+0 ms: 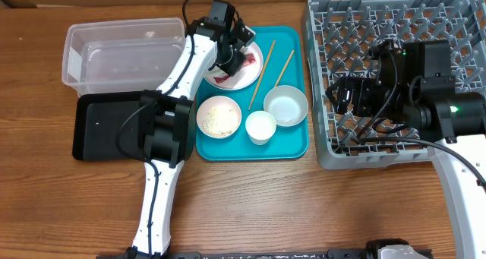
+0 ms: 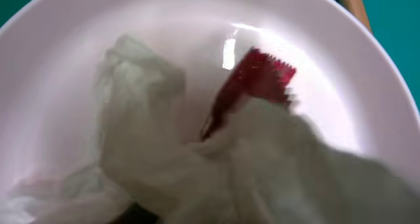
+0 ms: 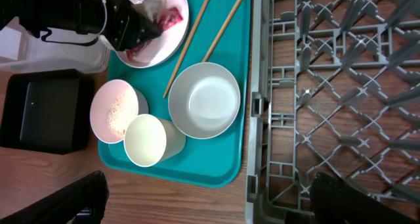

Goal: Sort waste into correct bins and load items into the dishwasher
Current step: 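Reach the left gripper to the white plate and grasp the tissue and wrapper, then carry the tissue and red wrapper left and drop into the clear bin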

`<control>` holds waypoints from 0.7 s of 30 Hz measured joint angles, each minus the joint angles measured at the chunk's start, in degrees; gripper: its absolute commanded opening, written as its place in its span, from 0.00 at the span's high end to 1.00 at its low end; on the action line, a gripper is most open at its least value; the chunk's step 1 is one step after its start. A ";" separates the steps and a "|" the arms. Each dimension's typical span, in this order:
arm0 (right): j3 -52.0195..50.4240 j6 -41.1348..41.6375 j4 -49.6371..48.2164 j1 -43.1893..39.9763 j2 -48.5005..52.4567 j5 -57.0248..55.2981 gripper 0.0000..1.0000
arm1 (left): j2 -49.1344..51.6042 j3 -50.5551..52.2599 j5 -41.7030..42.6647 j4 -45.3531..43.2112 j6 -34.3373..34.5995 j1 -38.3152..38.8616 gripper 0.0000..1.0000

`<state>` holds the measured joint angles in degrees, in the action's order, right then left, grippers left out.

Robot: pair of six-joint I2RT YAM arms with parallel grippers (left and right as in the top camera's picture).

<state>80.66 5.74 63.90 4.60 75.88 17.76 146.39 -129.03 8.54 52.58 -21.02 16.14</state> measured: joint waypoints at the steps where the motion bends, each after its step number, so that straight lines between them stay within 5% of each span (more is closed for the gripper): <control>1: 0.00 0.02 0.04 0.00 0.00 0.00 0.00 | 0.00 -0.04 0.02 0.28 0.02 0.00 0.92; 9: 0.00 0.04 0.00 0.00 0.00 -0.02 0.00 | 0.13 -6.10 -0.20 8.04 4.61 0.00 0.96; 21: 0.00 0.02 -1.73 0.00 0.00 0.00 0.00 | -0.76 -43.80 -1.16 35.06 23.04 -5.20 0.96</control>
<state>80.66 5.76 62.17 4.60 75.88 17.76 145.62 -172.83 7.38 87.64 2.02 10.94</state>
